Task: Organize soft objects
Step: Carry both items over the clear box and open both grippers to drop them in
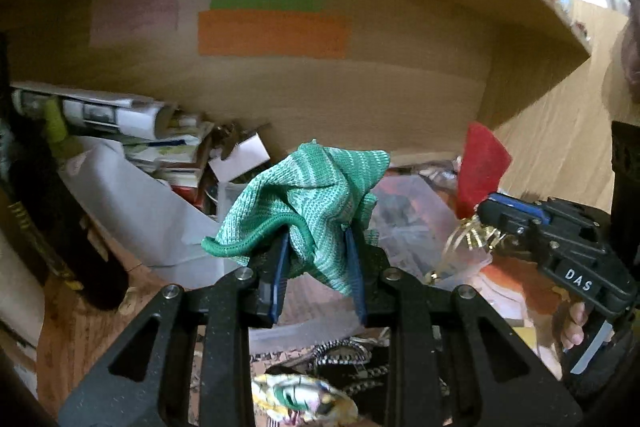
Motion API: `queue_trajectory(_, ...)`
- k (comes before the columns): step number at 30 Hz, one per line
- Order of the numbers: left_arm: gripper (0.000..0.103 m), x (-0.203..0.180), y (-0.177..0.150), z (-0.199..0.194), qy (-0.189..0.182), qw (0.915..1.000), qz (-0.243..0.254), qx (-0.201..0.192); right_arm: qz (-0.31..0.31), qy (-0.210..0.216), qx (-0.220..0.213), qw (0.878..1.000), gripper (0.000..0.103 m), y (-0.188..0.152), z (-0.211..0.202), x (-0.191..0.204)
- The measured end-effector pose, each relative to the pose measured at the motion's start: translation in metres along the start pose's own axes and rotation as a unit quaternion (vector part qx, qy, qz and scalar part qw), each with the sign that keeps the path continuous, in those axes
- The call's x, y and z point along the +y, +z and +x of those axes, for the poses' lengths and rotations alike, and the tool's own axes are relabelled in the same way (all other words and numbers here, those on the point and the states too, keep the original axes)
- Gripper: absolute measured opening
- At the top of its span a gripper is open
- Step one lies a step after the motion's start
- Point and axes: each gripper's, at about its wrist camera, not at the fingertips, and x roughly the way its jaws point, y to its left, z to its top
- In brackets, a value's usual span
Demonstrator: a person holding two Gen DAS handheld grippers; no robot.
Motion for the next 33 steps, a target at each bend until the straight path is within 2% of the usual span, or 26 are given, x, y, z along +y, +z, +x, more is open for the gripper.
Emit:
queue_trajectory(7,0.026,0.001,0.000,0.048,-0.007,0.9975,0.005,0.070,-0.012,0.000,0.072,0.997,0.011,-0.002,0.037,-0.005)
queue_trajectory(12,0.028,0.005,-0.004,0.068,-0.009,0.9945,0.001,0.104,-0.014,0.004,0.114,0.993,0.012,-0.007,0.057,-0.010)
queue_trajectory(16,0.038,0.006,-0.008,0.078,-0.007,0.9921,-0.002,0.125,-0.018,0.005,0.134,0.991,0.019,-0.011,0.066,-0.010)
queue_trajectory(19,0.047,0.005,-0.008,0.076,0.000,0.9929,0.001,0.119,-0.013,0.006,0.137,0.991,0.027,-0.012,0.067,-0.010)
queue_trajectory(23,0.050,0.005,-0.005,0.063,0.000,0.9949,0.002,0.101,-0.014,0.000,0.118,0.993,0.045,-0.008,0.054,-0.011)
queue_trajectory(29,0.063,0.003,0.004,0.024,0.005,0.9987,0.008,0.050,-0.009,-0.008,0.063,0.998,0.056,0.003,0.011,-0.013)
queue_trajectory(33,0.069,0.005,0.003,-0.001,0.006,0.9997,0.007,0.023,-0.009,-0.015,0.035,0.999,0.059,0.007,-0.009,-0.008)
